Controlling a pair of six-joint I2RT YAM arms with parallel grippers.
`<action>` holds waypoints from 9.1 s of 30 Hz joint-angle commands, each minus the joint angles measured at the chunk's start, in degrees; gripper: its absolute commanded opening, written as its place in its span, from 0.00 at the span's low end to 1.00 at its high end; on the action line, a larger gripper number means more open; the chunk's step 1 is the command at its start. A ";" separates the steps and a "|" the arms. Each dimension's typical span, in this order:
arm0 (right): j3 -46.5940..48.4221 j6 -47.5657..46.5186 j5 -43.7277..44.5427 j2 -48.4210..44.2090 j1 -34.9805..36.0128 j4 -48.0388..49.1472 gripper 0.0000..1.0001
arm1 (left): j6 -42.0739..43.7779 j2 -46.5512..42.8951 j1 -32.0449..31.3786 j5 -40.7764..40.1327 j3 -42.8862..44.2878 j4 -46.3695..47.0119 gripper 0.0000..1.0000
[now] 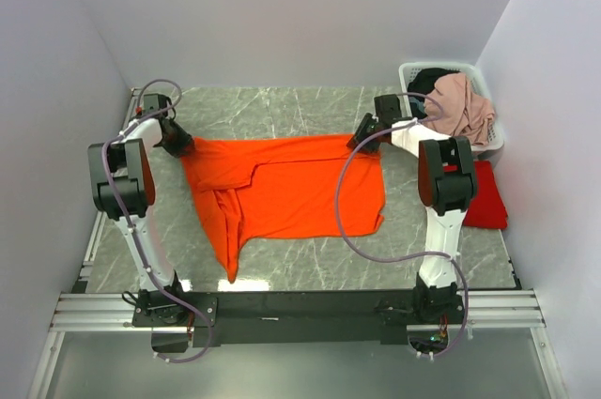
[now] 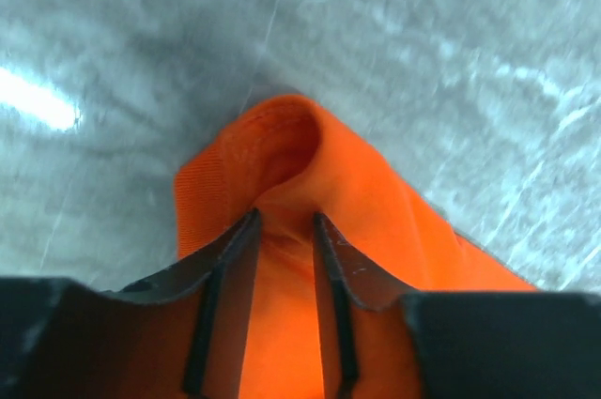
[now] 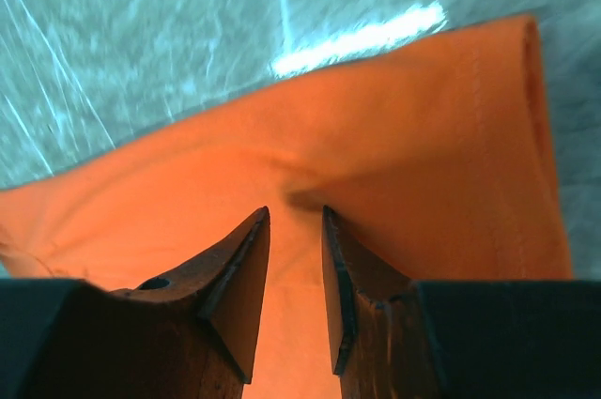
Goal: Fold and stack the t-shirts
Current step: Fold the tshirt
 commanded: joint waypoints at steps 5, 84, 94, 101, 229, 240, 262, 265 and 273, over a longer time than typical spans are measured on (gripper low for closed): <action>3.59 4.55 -0.76 3.92 -2.77 -2.57 0.36 | -1.10 6.12 2.49 -3.48 4.89 -3.04 0.36; -40.09 -3.27 21.11 -53.27 -1.63 -24.10 0.00 | -2.95 -52.85 2.84 -11.31 -38.36 -17.72 0.02; -41.84 -3.36 21.91 -54.61 -4.09 -24.98 0.24 | -5.41 -54.42 7.76 -5.77 -40.64 -22.28 0.15; -38.78 -4.75 16.93 -54.61 -4.01 -21.83 0.38 | -7.17 -60.04 12.34 -7.28 -39.57 -21.00 0.40; 38.75 0.52 -1.82 19.41 -3.83 -12.41 0.30 | -1.98 10.62 -5.15 1.01 25.90 -8.66 0.95; 9.69 -6.07 6.17 -11.85 0.73 -14.17 0.38 | -4.97 -24.96 -5.15 -10.95 -5.18 -12.18 0.95; -34.46 -8.36 4.24 -40.81 24.12 -5.56 0.36 | -6.21 -29.22 -52.70 -29.48 -23.16 -28.61 0.47; -34.64 -8.80 4.86 -41.77 24.12 -5.73 0.36 | -4.19 -25.26 -52.87 -33.36 -20.69 -28.80 0.44; -35.69 -9.51 5.91 -42.57 24.03 -6.17 0.36 | -0.40 -19.45 -52.70 -37.24 -19.19 -27.40 0.46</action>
